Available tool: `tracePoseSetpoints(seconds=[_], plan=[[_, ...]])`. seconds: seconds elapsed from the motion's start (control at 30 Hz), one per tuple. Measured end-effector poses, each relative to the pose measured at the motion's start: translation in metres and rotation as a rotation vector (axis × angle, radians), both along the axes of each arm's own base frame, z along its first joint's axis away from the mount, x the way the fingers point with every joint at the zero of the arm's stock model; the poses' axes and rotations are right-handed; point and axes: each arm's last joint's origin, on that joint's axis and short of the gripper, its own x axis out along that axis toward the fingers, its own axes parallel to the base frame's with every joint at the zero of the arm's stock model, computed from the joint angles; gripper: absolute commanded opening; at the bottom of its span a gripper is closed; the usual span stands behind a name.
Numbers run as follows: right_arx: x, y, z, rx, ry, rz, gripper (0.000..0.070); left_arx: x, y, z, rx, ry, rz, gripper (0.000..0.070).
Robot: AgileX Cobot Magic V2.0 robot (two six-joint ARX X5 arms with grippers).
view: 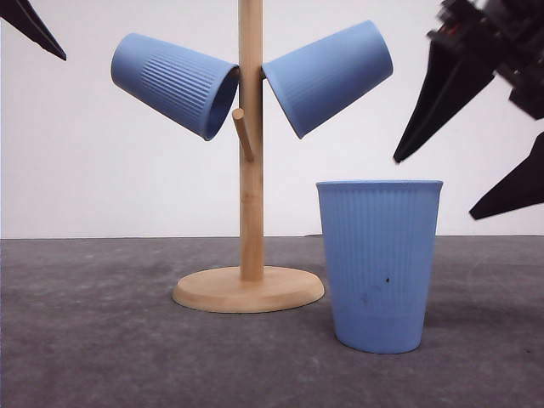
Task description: Place three cups
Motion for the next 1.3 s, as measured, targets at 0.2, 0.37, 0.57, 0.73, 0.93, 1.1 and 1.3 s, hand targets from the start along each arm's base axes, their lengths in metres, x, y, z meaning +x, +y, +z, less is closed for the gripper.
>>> tracePoseSetpoints(seconds=[0.2, 0.37, 0.57, 0.73, 0.93, 1.1, 1.3], plan=[[0.004, 0.011, -0.023, -0.072, 0.130, 0.034, 0.0167, 0.000, 0.000, 0.000, 0.000, 0.001, 0.000, 0.0546], [0.001, 0.012, -0.020, -0.036, 0.149, 0.079, 0.0000, -0.003, 0.000, -0.004, 0.002, 0.054, -0.005, 0.0549], [-0.007, 0.014, 0.000, 0.107, 0.194, 0.216, 0.0000, -0.011, -0.004, -0.011, -0.089, 0.174, -0.166, 0.0556], [-0.008, 0.023, 0.017, 0.196, 0.182, 0.326, 0.0000, -0.018, -0.015, -0.009, -0.228, 0.201, -0.421, 0.0559], [-0.015, 0.037, 0.023, 0.233, 0.172, 0.438, 0.0000, -0.021, -0.035, -0.011, -0.244, 0.226, -0.603, 0.0559], [-0.021, 0.045, 0.026, 0.260, 0.168, 0.510, 0.0000, -0.017, -0.060, -0.015, -0.210, 0.183, -0.791, 0.0576], [-0.021, 0.051, 0.030, 0.298, 0.133, 0.549, 0.0000, -0.010, -0.093, -0.021, -0.164, 0.069, -0.982, 0.0648]])
